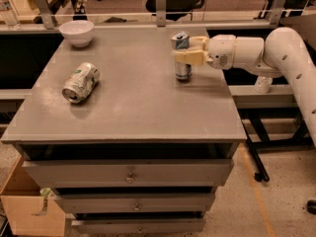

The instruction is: Place redbull can upright

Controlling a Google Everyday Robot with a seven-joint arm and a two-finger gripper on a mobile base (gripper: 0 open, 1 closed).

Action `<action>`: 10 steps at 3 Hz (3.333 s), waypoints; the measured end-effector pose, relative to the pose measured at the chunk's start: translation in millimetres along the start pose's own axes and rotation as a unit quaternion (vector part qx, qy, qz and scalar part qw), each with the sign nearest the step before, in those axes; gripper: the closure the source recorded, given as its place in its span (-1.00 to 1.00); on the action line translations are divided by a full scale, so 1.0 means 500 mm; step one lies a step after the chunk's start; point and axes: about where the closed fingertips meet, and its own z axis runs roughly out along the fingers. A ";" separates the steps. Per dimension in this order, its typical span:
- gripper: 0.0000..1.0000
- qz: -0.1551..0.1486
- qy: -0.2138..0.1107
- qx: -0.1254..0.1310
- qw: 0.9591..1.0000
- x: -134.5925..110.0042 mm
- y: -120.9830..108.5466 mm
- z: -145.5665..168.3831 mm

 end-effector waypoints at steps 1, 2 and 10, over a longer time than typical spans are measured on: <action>1.00 0.003 -0.012 -0.013 1.000 0.009 -0.009 -0.004; 1.00 0.006 -0.022 -0.022 1.000 0.018 -0.016 -0.009; -1.00 0.001 -0.008 -0.048 0.999 0.002 0.001 0.014</action>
Offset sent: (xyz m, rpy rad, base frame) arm 0.0095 -0.0212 -0.0123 0.0665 0.0056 0.0542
